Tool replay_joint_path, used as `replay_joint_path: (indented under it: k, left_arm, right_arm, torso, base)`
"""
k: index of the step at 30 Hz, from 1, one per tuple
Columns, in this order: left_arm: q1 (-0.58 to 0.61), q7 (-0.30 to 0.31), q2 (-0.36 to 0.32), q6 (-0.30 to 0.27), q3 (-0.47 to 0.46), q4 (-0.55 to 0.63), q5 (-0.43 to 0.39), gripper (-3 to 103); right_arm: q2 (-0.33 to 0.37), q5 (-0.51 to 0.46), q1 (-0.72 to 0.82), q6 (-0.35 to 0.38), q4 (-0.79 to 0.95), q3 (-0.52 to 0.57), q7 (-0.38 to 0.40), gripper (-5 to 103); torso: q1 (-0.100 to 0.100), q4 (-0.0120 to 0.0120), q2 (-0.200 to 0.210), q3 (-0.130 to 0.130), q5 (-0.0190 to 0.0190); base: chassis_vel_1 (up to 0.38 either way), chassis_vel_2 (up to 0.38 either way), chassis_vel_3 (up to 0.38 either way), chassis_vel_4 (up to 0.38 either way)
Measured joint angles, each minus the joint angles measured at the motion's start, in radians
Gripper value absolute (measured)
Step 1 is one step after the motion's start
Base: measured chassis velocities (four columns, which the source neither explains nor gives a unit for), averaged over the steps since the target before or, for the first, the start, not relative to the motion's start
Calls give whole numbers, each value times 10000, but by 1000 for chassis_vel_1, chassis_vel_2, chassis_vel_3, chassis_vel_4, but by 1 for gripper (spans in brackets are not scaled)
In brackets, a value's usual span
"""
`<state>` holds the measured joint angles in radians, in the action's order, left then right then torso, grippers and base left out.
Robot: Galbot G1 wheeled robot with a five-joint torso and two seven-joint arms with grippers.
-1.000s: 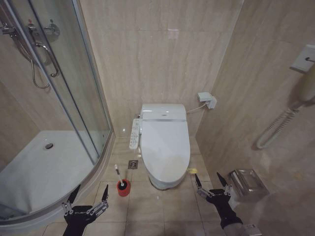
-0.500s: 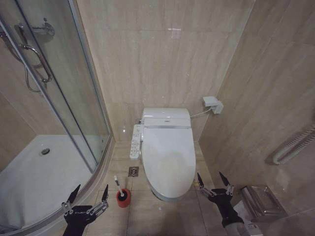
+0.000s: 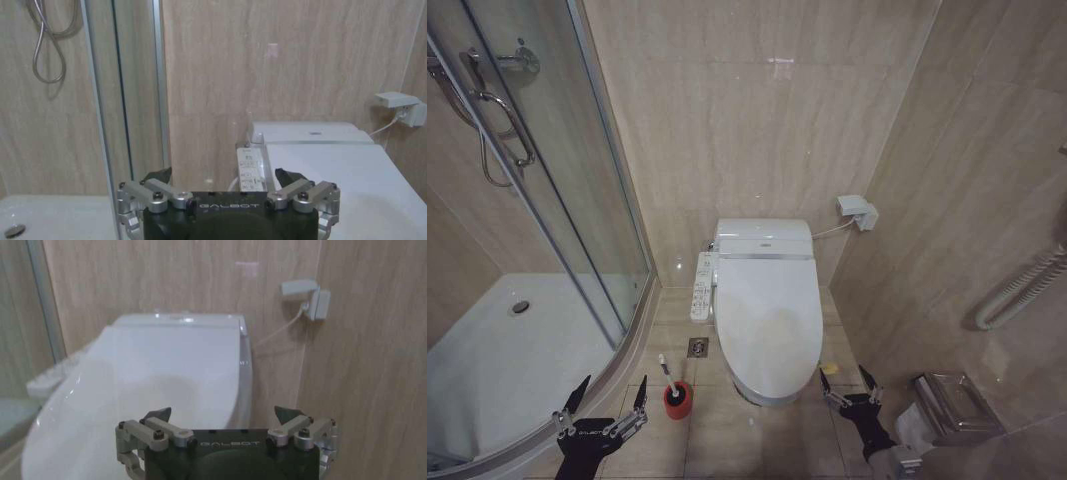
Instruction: Open the toilet lid, clean the toilet bowl with a toilet brush, close the toilet lid, and flush.
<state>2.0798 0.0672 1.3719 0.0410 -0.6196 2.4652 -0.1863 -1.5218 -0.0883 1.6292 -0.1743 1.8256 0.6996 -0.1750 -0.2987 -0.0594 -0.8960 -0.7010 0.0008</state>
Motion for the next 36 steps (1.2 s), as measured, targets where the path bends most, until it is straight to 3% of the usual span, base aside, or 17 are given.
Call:
replay_joint_path:
  k: [15,36]
  left_arm:
    - [0,0,0,0,0,-1,0,100]
    - [0,0,0,0,0,0,0,100]
  right_arm:
    - [95,221,-1103,-376,-2581,90,58,100]
    - [426,851,-2754,-440,-4675,87,466,100]
  torso:
    - [1,0,1,0,1]
    - [1,-2,1,0,0]
  base:
    - [0,0,0,0]
    - [0,0,0,0]
